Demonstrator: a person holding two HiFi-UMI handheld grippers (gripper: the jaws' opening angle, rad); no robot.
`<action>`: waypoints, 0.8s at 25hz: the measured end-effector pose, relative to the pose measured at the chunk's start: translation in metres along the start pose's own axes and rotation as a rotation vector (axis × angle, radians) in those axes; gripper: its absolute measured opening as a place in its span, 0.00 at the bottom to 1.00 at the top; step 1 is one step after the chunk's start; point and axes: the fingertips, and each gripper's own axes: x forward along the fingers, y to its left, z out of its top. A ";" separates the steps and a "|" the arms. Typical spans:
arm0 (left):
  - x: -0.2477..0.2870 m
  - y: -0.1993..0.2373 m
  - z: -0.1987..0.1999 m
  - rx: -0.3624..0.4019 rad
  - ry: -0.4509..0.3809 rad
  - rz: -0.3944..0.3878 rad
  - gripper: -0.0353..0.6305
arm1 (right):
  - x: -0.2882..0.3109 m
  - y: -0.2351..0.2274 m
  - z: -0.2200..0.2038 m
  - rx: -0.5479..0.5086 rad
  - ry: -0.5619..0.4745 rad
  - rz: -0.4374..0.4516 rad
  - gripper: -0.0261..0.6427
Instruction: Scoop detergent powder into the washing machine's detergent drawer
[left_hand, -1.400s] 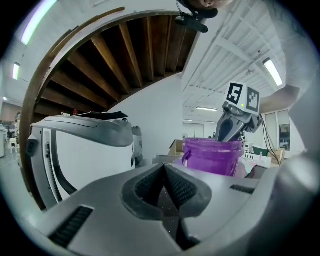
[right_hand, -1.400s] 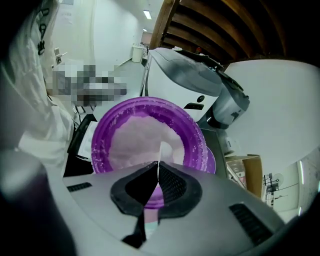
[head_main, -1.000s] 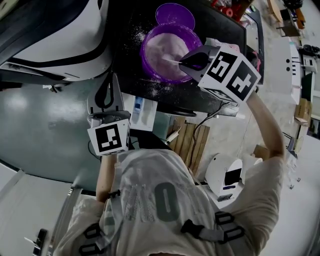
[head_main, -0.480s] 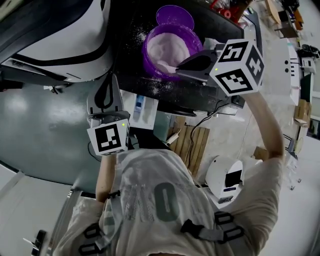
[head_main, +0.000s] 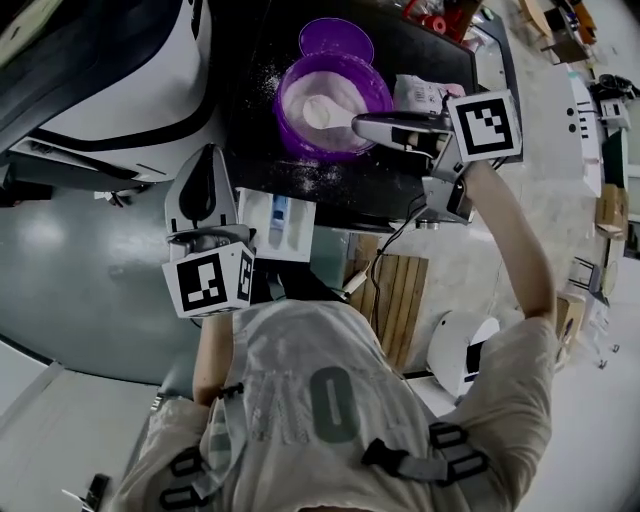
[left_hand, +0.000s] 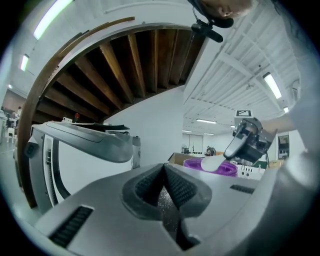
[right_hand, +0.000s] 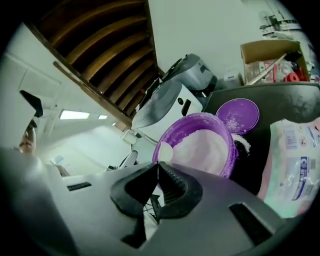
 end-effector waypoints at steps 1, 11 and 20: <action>0.000 0.000 0.006 0.000 -0.012 -0.003 0.08 | -0.003 -0.001 0.002 0.018 -0.030 0.004 0.05; 0.004 -0.015 0.055 0.078 -0.090 -0.064 0.08 | -0.027 -0.002 0.017 0.170 -0.348 0.078 0.05; 0.007 -0.041 0.074 0.100 -0.130 -0.132 0.08 | -0.050 -0.011 0.011 0.401 -0.636 0.152 0.05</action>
